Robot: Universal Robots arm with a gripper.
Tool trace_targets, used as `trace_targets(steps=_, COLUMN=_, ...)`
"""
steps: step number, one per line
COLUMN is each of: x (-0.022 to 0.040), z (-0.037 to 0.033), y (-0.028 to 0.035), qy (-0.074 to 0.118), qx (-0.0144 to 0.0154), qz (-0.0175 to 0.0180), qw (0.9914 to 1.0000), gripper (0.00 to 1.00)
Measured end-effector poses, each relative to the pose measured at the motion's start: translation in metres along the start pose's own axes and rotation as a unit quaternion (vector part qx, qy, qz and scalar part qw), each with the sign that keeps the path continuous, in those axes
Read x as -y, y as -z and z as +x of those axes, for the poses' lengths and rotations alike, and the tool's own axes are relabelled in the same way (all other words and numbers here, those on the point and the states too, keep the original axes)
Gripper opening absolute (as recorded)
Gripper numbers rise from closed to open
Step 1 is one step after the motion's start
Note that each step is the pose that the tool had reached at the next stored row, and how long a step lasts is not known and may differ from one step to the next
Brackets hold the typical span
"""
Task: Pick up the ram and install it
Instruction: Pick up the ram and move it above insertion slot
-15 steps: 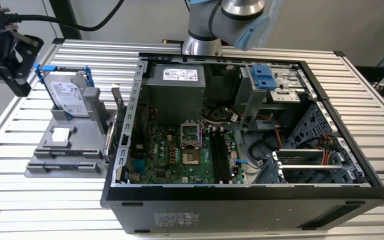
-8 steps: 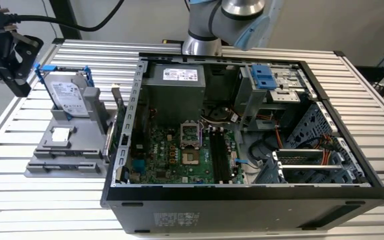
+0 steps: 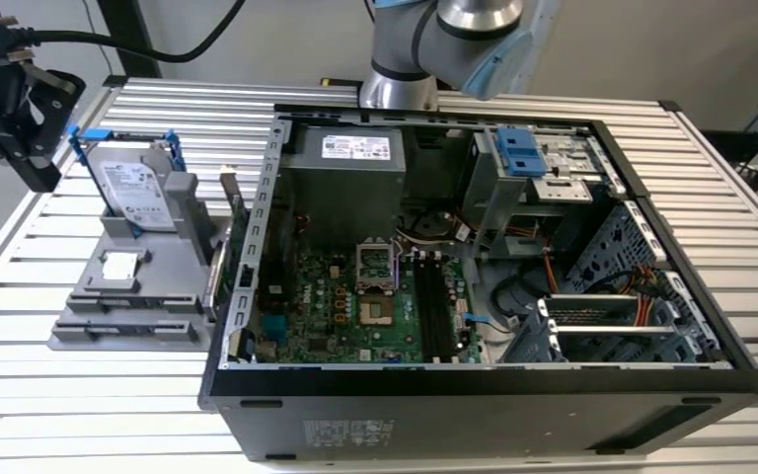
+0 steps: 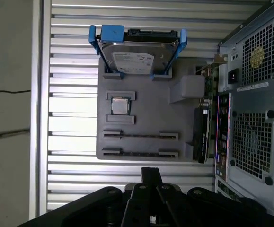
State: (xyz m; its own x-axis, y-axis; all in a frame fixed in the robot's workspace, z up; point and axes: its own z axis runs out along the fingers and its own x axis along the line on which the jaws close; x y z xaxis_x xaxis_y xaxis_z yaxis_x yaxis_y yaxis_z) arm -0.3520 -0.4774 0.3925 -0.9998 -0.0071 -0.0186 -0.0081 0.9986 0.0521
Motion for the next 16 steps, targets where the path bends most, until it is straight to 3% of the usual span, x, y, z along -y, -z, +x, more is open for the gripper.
trace_targets(steps=8, x=0.0001, z=0.0000, y=0.0000, qy=0.004, qx=-0.0002, qz=-0.0001, qw=0.99999, gripper=0.00)
trace_targets(steps=13, x=0.0001, z=0.0000, y=0.0000, qy=0.023, qx=-0.0012, qz=-0.0004, qw=0.99974, gripper=0.00)
trace_targets(steps=16, x=0.0001, z=0.0000, y=0.0000, qy=0.041, qx=-0.0022, qz=-0.0008, qw=0.99916, gripper=0.00)
